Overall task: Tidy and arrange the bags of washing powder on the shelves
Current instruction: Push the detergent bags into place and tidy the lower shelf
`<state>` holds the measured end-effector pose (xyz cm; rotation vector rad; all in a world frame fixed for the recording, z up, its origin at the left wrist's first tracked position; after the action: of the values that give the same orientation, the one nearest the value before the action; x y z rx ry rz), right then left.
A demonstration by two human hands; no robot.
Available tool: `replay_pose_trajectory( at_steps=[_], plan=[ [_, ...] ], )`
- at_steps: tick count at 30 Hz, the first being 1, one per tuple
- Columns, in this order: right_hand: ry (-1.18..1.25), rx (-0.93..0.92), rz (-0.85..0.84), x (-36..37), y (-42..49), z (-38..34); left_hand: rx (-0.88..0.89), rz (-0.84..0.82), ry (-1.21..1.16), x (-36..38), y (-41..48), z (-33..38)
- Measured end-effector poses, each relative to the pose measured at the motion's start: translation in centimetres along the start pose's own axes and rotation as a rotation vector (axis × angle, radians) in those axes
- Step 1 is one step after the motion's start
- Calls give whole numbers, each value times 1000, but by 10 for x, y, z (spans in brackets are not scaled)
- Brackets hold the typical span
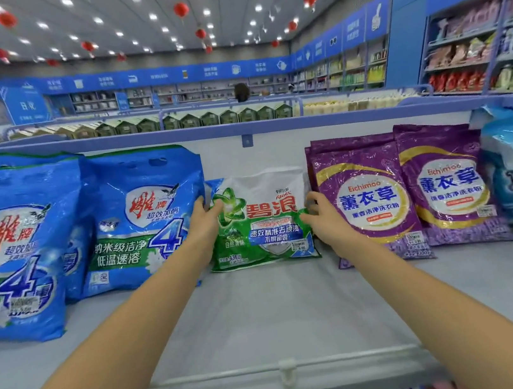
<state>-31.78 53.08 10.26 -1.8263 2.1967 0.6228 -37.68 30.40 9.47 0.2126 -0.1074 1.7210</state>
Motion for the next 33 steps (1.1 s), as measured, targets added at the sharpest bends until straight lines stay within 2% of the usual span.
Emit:
replay_pose_trajectory(
  at_steps=[3, 7, 11, 14, 17, 20, 27, 33],
  plan=[
    [2, -74, 28, -9, -18, -33, 87, -30, 45, 2, -16, 29],
    [-68, -308, 97, -28, -55, -92, 222, -145, 37, -16, -64, 76],
    [74, -491, 164, -35, -101, -132, 423, -128, -37, -77, -121, 115],
    [214, -558, 143, -19, -138, -141, 534, -61, -37, -139, -167, 126],
    [325, -565, 99, 18, -171, -139, 582, 48, -39, -213, -215, 121],
    [390, -527, 13, 78, -201, -135, 576, 228, -79, -300, -267, 103],
    [443, -383, -262, 264, -302, -128, 463, 624, 26, -500, -414, 47],
    [417, -284, -553, 429, -407, -148, 363, 972, 26, -648, -558, 8]
  ],
)
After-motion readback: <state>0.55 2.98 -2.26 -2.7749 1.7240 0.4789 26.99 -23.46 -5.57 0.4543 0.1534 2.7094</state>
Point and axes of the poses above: each hand's wrist, its own y-axis towards the middle knuckle, its own x-axis out of the palm, z = x × y, the point moved 8 cm from there along y, towards the middle knuckle, and after that the axes turned 10 degrees about -y, right-handed, at the moved point
